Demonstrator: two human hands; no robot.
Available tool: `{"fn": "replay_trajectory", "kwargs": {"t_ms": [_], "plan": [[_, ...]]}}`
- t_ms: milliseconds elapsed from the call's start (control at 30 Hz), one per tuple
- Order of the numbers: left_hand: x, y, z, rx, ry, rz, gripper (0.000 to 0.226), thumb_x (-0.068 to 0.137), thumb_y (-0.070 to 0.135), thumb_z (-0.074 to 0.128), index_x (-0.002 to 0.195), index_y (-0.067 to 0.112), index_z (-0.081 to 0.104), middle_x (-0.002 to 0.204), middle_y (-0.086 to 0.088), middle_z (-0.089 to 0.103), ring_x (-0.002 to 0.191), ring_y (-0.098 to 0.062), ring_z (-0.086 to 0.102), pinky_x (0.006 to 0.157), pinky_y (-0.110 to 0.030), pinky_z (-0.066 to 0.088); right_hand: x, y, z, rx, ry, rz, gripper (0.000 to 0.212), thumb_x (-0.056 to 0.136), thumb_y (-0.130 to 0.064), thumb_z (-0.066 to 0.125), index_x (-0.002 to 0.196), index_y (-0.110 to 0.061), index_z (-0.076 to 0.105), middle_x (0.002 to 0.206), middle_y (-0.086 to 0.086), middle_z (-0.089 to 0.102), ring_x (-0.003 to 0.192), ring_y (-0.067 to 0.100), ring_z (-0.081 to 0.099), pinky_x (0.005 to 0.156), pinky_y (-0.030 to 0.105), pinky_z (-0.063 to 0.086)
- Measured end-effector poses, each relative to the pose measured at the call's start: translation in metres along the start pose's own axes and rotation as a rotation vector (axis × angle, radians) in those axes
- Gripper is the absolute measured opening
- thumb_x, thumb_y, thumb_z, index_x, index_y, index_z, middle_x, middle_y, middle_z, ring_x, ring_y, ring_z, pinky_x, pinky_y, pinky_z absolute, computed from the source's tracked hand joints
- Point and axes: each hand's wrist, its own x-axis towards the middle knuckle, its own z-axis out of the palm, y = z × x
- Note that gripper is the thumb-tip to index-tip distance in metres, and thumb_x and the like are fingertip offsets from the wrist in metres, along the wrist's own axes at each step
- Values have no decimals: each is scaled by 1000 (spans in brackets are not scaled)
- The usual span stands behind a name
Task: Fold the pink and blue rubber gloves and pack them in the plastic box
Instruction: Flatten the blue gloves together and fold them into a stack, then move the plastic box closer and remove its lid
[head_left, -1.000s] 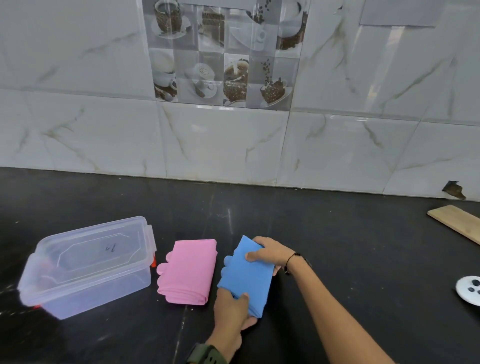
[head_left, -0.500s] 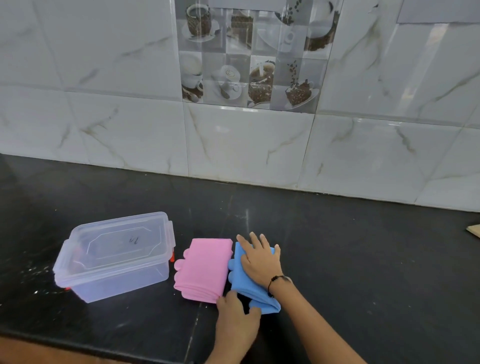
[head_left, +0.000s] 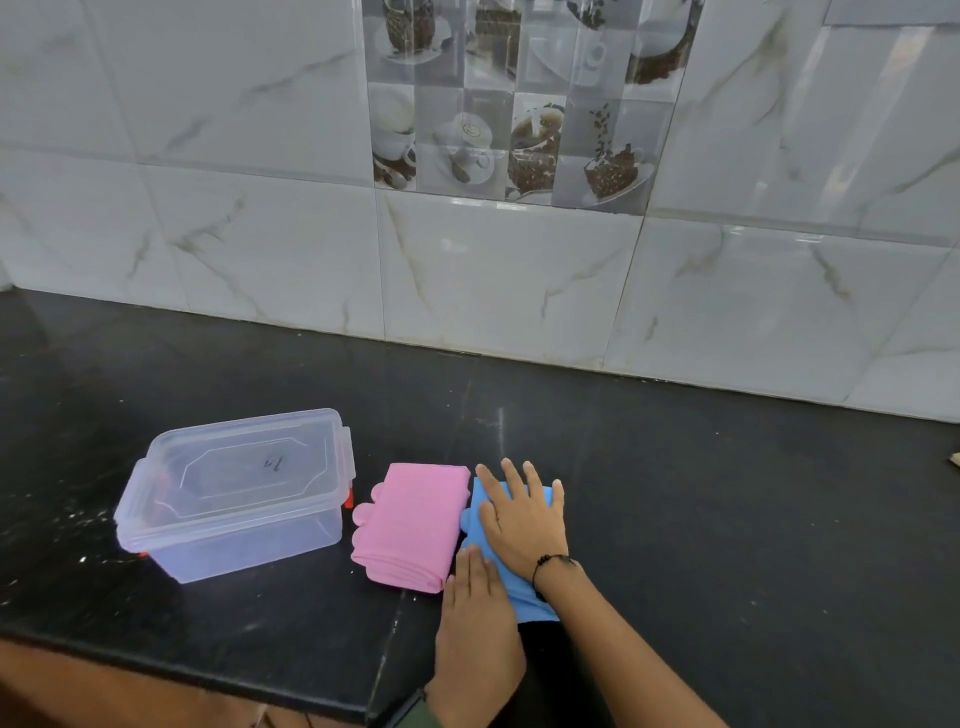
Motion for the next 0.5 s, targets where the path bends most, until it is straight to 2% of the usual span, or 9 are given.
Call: {"fn": "replay_trajectory", "kwargs": {"t_ms": [33, 100, 167, 200, 267, 333, 367, 433, 500], "plan": [[-2, -1, -7, -62, 24, 19, 68, 98, 23, 37, 150, 5, -2, 160, -13, -5, 149, -25, -2, 122, -35, 1, 0, -1, -4, 23, -12, 11, 50, 99, -37, 23, 148, -33, 13, 159, 1, 14, 147, 26, 7, 115, 57, 5], [-3, -5, -31, -316, 130, 64, 56, 95, 16, 40, 146, 8, 19, 153, -12, 21, 137, -22, 29, 117, -26, 21, 4, -5, -15, 107, 10, 49, 51, 99, -32, 26, 149, -26, 16, 158, 2, 17, 146, 24, 10, 117, 52, 7], [-1, -19, -67, -473, 256, 10, 35, 92, 11, 41, 127, 11, 36, 125, -6, 39, 104, -13, 42, 91, -16, 27, 9, -20, -30, 239, 90, 50, 49, 98, -24, 32, 145, -12, 27, 153, 9, 30, 143, 26, 22, 116, 45, 15], [1, -29, -86, -496, 311, -35, 36, 94, 12, 41, 128, 4, 35, 126, -6, 40, 108, -13, 42, 90, -16, 25, 13, -30, -38, 332, 123, 29, 45, 97, -19, 34, 140, -4, 35, 147, 15, 39, 137, 29, 32, 113, 42, 22], [3, -53, -120, -519, 325, -96, 51, 96, 13, 40, 144, 1, 27, 150, -12, 32, 136, -24, 33, 107, -25, 21, 23, -54, -57, 550, 105, 13, 38, 97, -13, 35, 129, 5, 46, 134, 22, 51, 125, 34, 45, 105, 37, 32], [-1, -81, -147, -593, 386, -143, 46, 95, 12, 42, 139, -1, 38, 148, -16, 40, 136, -25, 37, 104, -25, 27, 36, -81, -72, 708, 11, 31, 32, 97, -11, 35, 115, 6, 56, 120, 22, 60, 114, 35, 51, 96, 34, 38], [-5, -98, -157, -621, 424, -178, 44, 94, 12, 43, 136, -2, 42, 145, -16, 44, 133, -26, 41, 101, -25, 30, 44, -94, -77, 747, -53, 36, 28, 96, -10, 35, 96, 1, 61, 102, 18, 62, 100, 31, 54, 85, 32, 39], [-18, -130, -171, -663, 474, -256, 46, 94, 14, 44, 138, 2, 42, 148, -12, 42, 135, -24, 39, 107, -26, 30, 60, -119, -84, 798, -170, 50, 34, 96, -10, 34, 64, -15, 45, 82, 9, 51, 81, 20, 48, 72, 29, 37], [-30, -161, -178, -725, 494, -355, 49, 93, 16, 45, 141, 4, 39, 150, -9, 39, 137, -25, 37, 110, -31, 29, 70, -139, -88, 804, -226, 53, 35, 95, -13, 34, 60, -20, 34, 89, 12, 47, 85, 19, 46, 81, 34, 44]]}}
